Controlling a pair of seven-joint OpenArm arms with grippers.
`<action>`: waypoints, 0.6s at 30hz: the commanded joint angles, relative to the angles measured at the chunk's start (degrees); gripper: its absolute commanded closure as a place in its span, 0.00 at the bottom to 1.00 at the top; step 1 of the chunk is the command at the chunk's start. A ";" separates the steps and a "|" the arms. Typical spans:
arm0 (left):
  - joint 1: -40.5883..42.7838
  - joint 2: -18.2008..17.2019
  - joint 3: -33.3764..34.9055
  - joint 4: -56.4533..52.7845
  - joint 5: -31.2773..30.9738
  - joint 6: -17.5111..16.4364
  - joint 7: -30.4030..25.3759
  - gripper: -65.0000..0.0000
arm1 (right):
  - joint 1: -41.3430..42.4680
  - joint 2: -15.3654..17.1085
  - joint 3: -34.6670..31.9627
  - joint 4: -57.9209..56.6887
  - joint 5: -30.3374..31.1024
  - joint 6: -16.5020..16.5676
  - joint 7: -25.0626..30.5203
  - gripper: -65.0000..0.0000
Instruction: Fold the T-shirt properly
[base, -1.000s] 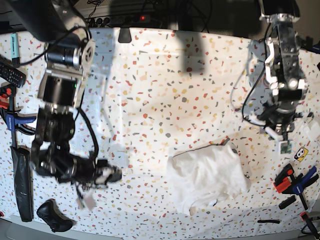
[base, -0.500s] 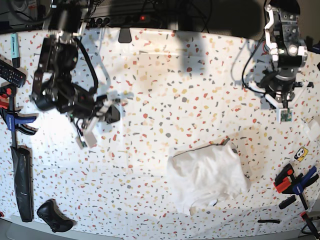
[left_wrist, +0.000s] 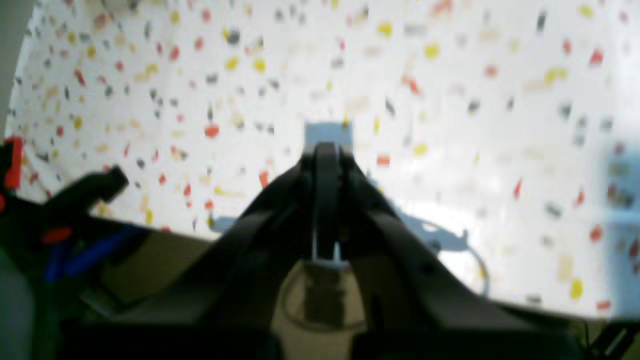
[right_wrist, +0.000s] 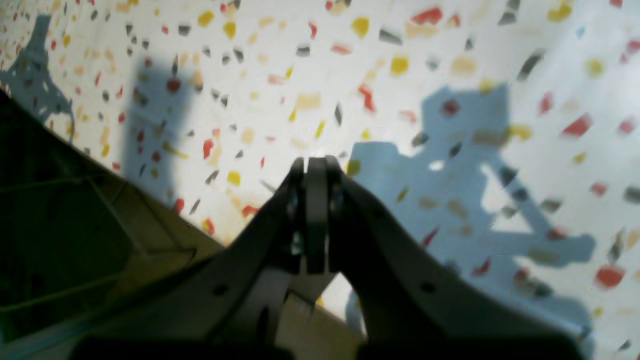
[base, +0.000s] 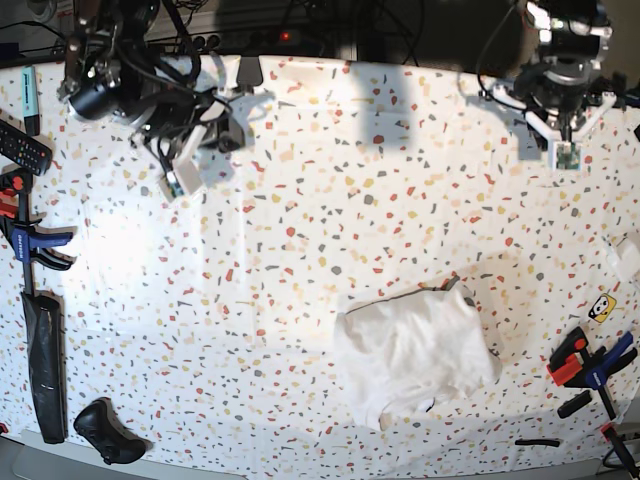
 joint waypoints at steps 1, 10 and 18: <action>1.57 -0.22 -0.11 1.16 0.24 0.15 -1.49 1.00 | -1.14 0.28 0.09 1.11 1.16 -0.02 0.83 1.00; 14.91 -0.20 -0.11 1.16 0.22 0.20 -10.51 1.00 | -12.13 0.28 0.09 1.11 1.16 0.04 1.53 1.00; 22.27 -0.20 -0.11 1.16 0.17 0.20 -12.57 1.00 | -20.46 0.28 0.09 1.11 1.11 0.04 2.14 1.00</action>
